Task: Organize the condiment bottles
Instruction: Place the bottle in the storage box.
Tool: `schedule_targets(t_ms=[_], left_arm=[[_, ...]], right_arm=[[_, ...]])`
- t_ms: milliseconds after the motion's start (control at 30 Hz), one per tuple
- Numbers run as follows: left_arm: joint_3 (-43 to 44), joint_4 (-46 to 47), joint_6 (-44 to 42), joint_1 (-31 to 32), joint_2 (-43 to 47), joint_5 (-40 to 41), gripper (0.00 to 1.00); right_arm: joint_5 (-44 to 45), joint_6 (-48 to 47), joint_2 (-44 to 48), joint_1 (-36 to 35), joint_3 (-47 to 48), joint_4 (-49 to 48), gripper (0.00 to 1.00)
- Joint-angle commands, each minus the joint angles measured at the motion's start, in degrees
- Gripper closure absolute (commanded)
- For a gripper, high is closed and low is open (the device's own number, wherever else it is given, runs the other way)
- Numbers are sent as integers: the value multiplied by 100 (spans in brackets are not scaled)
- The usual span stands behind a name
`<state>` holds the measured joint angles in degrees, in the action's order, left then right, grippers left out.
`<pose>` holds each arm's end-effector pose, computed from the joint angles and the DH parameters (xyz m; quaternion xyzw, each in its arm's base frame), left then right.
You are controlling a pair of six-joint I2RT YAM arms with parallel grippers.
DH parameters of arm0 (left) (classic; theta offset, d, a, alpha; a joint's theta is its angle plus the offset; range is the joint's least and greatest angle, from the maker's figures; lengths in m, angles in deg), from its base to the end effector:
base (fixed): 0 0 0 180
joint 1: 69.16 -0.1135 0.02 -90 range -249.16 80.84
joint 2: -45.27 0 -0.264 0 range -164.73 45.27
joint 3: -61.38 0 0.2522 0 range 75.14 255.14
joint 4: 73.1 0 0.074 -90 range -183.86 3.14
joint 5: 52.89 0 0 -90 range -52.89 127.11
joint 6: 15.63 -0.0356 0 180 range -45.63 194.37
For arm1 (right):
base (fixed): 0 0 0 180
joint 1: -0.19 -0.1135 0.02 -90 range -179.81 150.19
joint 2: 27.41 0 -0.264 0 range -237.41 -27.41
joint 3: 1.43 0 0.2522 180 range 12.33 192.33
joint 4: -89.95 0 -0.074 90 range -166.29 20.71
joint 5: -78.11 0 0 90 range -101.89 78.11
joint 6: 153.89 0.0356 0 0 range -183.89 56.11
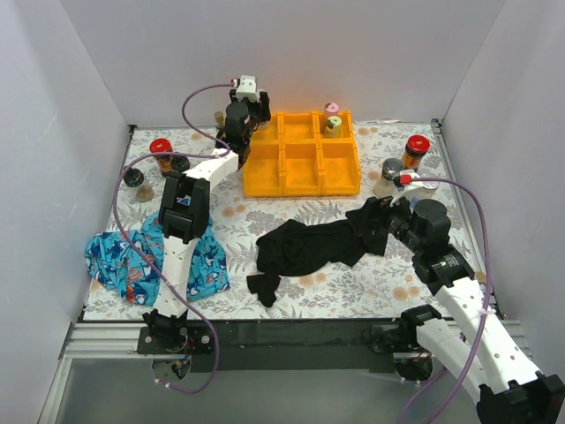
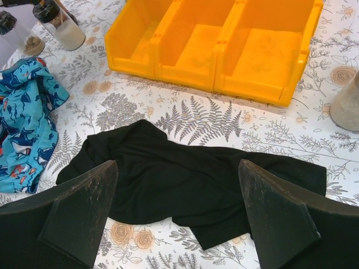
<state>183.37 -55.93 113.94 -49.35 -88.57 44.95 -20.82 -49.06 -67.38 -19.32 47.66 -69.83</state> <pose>0.5271 -0.1847 0.2623 -0.1651 0.6533 -0.3253 0.6634 0.1620 0.0633 0.3020 -0.0809 0.7672 0.2444 0.5875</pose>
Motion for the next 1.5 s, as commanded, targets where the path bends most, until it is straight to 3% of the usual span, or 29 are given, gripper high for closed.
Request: schedule_targets(t_ms=[0, 567, 900, 1033, 1300, 1467], left_arm=[[533, 254, -107, 40, -115, -212, 100], [920, 501, -134, -171, -775, -318, 99], [1166, 615, -90, -180, -1074, -441, 94], [1192, 668, 24, -188, -1153, -493, 84], [1218, 782, 261, -188, -1179, -485, 41], [1280, 738, 279, -180, -1074, -634, 29]], right_arm=[[32, 2, -2, 0, -9, -391, 4], [119, 20, -354, 0, 114, -549, 4], [243, -121, -547, 0, 281, -567, 4], [251, -77, -609, 0, 308, -576, 4], [234, -86, -583, 0, 299, -584, 4], [199, -77, -583, 0, 316, -576, 4]])
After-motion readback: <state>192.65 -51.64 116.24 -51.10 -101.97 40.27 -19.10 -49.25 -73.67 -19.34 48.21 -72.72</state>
